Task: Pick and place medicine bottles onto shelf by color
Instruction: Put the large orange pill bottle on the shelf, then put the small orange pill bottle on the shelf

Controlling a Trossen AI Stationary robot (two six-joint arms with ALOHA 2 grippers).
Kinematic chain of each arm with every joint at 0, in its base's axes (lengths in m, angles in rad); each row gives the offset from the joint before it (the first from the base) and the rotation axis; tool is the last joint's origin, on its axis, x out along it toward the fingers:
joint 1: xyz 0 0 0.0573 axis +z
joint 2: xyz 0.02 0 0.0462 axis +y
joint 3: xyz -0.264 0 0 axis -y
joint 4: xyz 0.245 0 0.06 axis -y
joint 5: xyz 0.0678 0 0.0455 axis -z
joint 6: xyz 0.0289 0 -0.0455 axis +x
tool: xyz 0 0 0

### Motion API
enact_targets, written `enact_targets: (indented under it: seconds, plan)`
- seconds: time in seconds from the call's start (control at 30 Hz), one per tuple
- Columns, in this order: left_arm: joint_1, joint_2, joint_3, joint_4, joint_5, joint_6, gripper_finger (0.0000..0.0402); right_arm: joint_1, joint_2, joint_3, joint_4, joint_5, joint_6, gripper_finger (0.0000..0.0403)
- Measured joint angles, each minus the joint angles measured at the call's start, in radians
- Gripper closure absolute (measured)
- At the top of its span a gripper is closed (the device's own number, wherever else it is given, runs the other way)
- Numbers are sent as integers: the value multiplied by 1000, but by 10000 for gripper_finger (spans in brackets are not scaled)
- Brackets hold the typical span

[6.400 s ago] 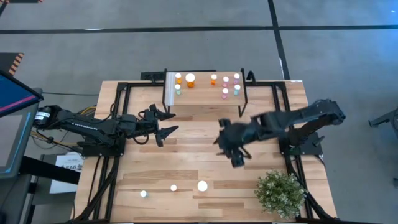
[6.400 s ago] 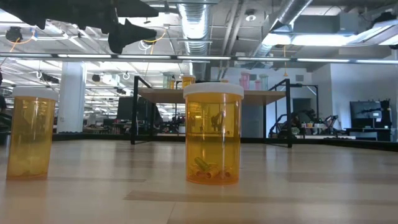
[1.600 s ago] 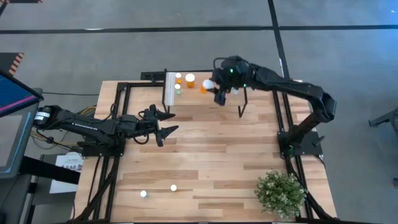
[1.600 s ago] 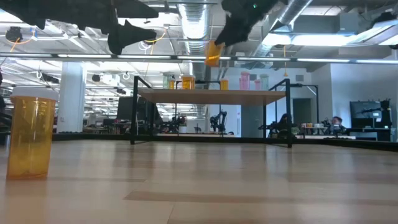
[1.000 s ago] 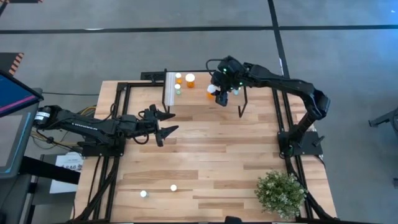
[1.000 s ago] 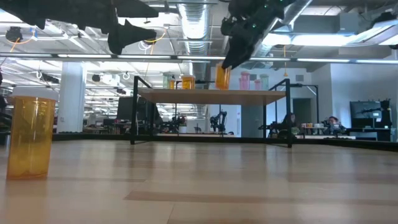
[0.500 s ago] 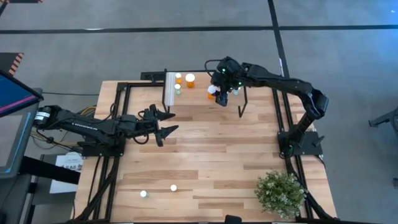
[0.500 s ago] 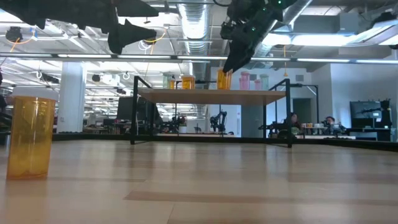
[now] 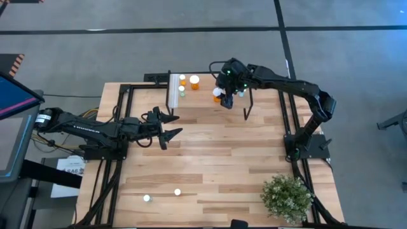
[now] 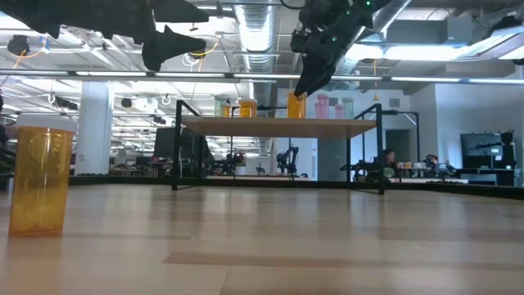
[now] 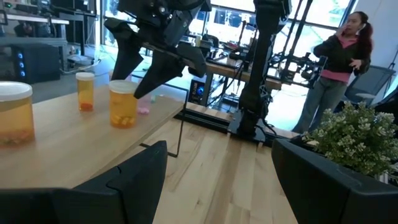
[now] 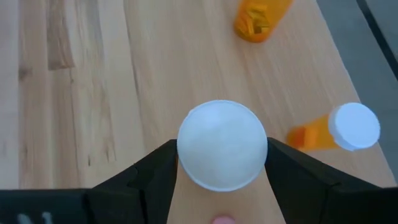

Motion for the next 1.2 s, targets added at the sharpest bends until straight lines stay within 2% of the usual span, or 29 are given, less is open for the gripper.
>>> enact_targets:
  seconds: [0.43, 0.8, 1.2]
  plan:
    - [0, 0, 0, 0, -1, -4, 125, -6, -18, 28, -53, 40, 4, 146]
    - [0, 0, 0, -1, -1, -4, 125, 13, -18, 120, -145, 43, 13, 146]
    - [0, 0, 0, -3, 1, -3, 125, 142, -27, 170, -200, 25, 62, 147]
